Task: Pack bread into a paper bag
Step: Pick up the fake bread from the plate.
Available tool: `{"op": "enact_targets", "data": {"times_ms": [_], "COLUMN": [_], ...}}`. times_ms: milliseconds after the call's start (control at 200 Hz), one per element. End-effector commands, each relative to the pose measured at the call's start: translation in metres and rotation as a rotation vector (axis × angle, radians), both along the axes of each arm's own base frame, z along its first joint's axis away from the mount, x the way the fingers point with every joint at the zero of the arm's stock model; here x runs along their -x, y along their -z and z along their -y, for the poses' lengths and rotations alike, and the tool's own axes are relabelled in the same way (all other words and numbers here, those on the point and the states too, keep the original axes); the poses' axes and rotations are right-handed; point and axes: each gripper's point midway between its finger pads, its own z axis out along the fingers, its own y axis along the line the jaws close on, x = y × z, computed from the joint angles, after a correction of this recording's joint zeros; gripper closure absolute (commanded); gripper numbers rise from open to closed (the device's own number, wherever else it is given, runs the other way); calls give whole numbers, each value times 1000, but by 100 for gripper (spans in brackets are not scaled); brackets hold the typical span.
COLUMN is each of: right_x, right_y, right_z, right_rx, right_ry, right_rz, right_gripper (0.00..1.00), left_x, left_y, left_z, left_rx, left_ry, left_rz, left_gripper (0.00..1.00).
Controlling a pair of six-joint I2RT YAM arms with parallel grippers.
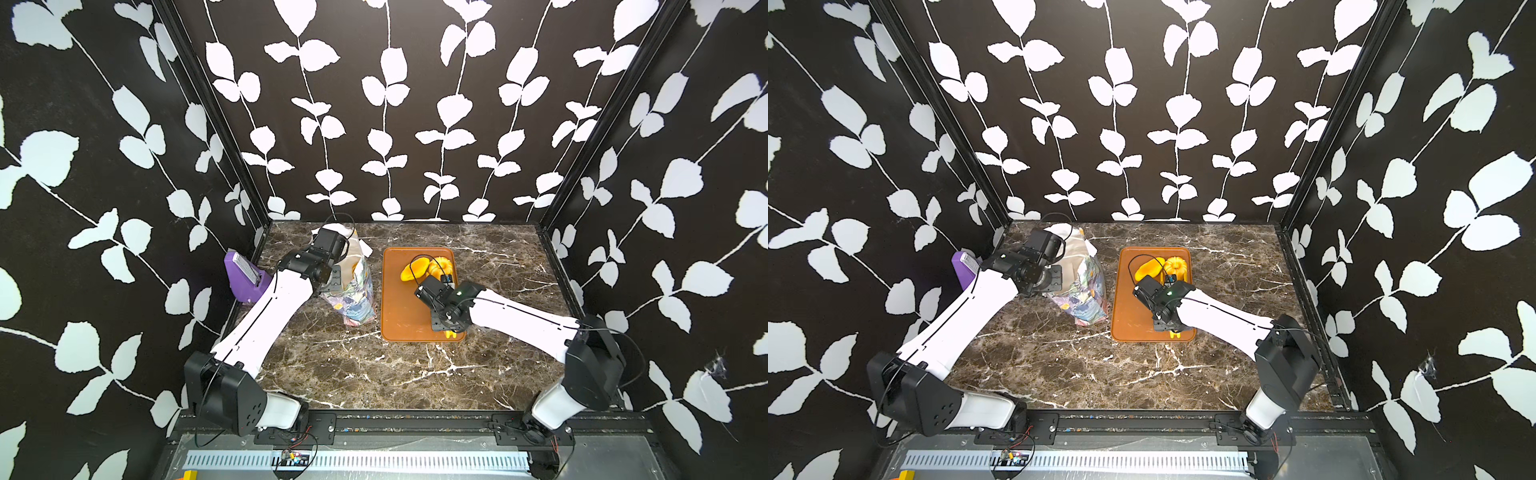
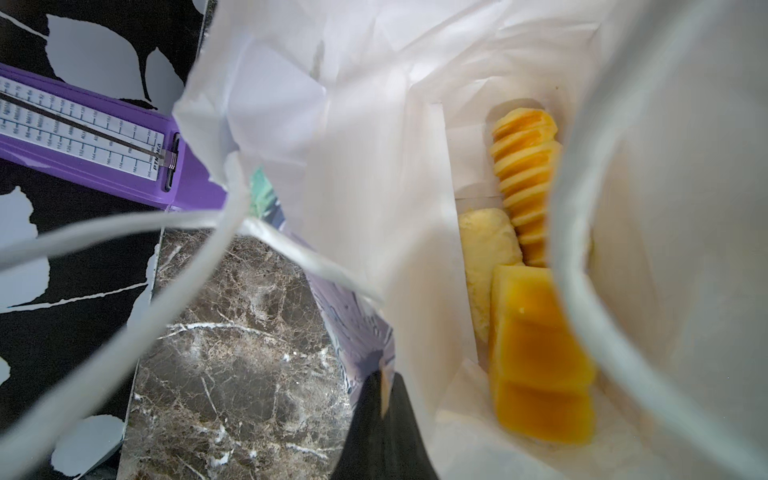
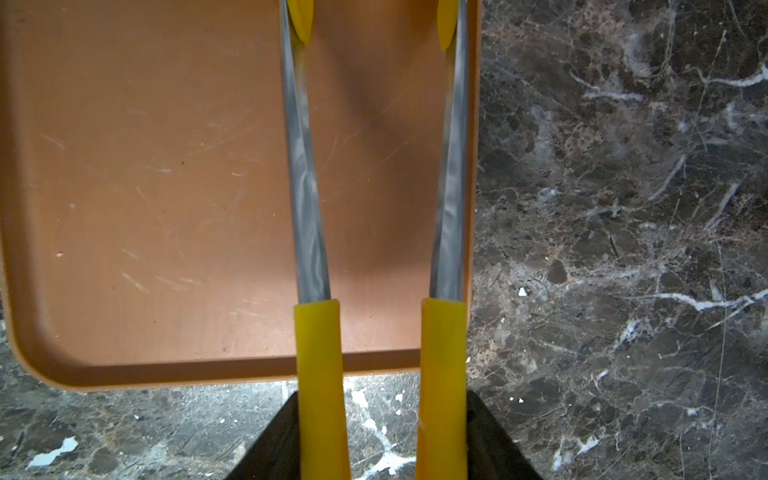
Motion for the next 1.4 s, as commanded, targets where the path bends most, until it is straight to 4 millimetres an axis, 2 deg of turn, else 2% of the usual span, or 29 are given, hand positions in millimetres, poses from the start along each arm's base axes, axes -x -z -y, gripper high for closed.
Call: {"op": "enact_targets", "data": {"times_ms": [0,125,205,230,370,686,711,811,1396], "right_x": [-16,-21,-21,-26,-27,-20,-14,-6,33], "right_y": [-14,-13,-11,-20,-24,-34,-35,-37,-63], "right_z": [-5,-5,-3,-8,-9,-6,0,1,7], "right_rx": [-10,-8,-3,-22,-29,-70,-77,-108,-130], "right_ry": [-10,-9,-8,-10,-10,6,9,8,-12], "right_rz": [40,38,32,51,56,66,66,55,72], "right_gripper": [46,53,63,66,76,93,94,100,100], "left_x": [-2,-4,-5,-5,-5,-5,-6,-6,-1], "left_y": [-3,-2,-2,-2,0,0,1,0,-1], "left_z": [1,1,1,2,2,4,4,5,6], "left_rx": [-8,-11,-10,-9,-7,10,9,15,45], "left_ry": [10,11,9,10,10,9,8,9,5], "left_rz": [-4,-7,-6,-7,-8,0,0,8,27], "left_gripper": [100,100,100,100,100,100,100,100,100]}}
